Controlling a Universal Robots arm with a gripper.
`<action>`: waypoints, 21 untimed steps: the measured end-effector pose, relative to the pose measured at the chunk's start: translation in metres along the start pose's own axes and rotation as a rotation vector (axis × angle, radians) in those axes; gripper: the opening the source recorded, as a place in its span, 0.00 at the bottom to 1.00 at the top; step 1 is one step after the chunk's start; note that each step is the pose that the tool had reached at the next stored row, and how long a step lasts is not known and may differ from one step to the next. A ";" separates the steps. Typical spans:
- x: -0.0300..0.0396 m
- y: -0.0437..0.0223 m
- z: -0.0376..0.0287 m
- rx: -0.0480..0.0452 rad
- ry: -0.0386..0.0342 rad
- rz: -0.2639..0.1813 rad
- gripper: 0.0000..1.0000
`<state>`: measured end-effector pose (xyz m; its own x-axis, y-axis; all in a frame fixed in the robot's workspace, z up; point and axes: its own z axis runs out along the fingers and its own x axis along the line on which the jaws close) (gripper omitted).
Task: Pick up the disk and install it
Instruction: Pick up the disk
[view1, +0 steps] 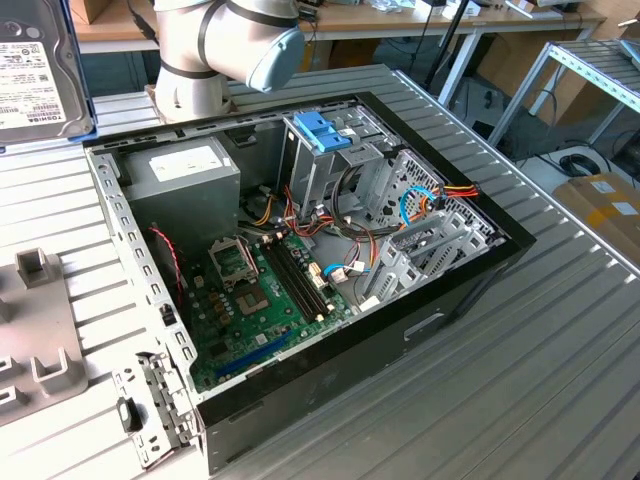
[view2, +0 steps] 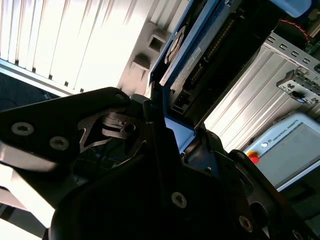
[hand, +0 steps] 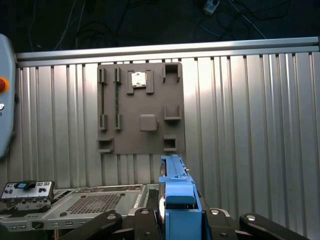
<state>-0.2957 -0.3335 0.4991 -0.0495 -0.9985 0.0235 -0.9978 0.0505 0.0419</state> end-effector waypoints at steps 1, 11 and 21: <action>0.0000 -0.0003 0.0000 0.0000 0.0001 0.000 0.37; -0.0002 -0.0038 0.0000 0.0001 0.0012 0.000 0.37; -0.0004 -0.0074 0.0000 0.0001 0.0023 0.000 0.37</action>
<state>-0.2883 -0.3335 0.4988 -0.0496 -0.9984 0.0258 -0.9978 0.0506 0.0418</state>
